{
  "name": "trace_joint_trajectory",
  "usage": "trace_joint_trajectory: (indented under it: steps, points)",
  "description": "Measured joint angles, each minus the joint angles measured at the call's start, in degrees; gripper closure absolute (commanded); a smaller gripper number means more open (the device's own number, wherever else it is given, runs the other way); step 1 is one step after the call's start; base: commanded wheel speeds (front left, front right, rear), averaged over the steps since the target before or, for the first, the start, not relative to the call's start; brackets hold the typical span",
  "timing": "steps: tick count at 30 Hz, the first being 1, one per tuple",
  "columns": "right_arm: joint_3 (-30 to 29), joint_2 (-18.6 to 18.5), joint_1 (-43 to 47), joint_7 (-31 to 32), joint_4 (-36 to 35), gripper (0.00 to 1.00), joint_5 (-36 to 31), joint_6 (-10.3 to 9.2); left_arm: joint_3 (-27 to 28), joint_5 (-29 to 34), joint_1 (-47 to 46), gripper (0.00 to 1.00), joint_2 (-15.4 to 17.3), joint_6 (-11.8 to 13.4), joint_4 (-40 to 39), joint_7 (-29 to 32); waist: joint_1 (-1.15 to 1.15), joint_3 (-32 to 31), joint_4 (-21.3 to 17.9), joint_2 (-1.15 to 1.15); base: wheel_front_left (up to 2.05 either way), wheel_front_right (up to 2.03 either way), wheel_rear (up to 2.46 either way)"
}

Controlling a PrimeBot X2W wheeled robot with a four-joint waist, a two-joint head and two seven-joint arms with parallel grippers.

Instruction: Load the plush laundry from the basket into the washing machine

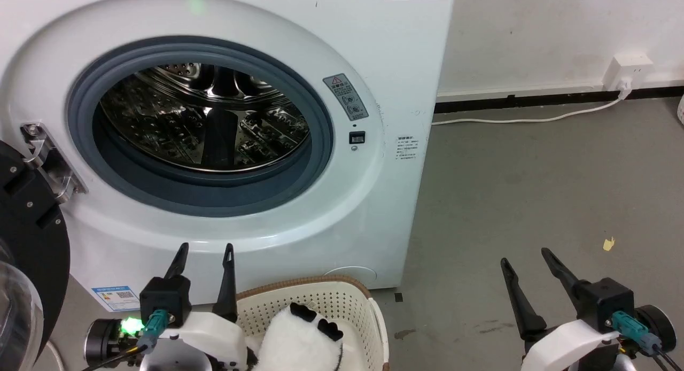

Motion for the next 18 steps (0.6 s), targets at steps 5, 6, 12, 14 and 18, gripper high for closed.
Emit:
trace_joint_trajectory:
  steps: [5,6,12,14,18]
  points:
    - [-0.07,-0.01,0.05,-0.71,0.54,0.00,1.09,0.00,-0.96,-0.81,-0.03,0.00,0.00,0.29,0.60,-0.64,0.00,0.00,0.02,0.00,0.00,0.00,0.00]
    - [-0.12,-0.01,0.07,-0.80,0.63,0.00,1.29,0.00,-1.10,-1.05,-0.03,0.00,0.00,0.45,0.74,-0.88,0.00,0.00,0.02,0.00,0.00,0.00,0.00]
    - [-0.37,-0.01,0.14,-1.53,0.96,0.00,1.97,0.00,-2.16,-1.81,-0.07,0.00,0.00,0.68,1.42,-1.60,0.00,0.06,0.03,0.00,0.00,0.00,0.00]
    - [-0.42,-0.01,0.15,-1.87,1.12,0.00,2.27,0.00,-2.50,-2.18,-0.08,0.00,-0.01,0.75,1.69,-1.78,0.00,0.10,0.06,0.00,0.00,0.00,0.00]
    - [-0.48,-0.01,0.18,-2.09,1.37,0.00,2.89,0.00,-2.98,-2.69,-0.13,0.00,-0.01,1.01,2.08,-2.32,0.00,0.21,0.12,0.00,0.00,0.00,0.00]
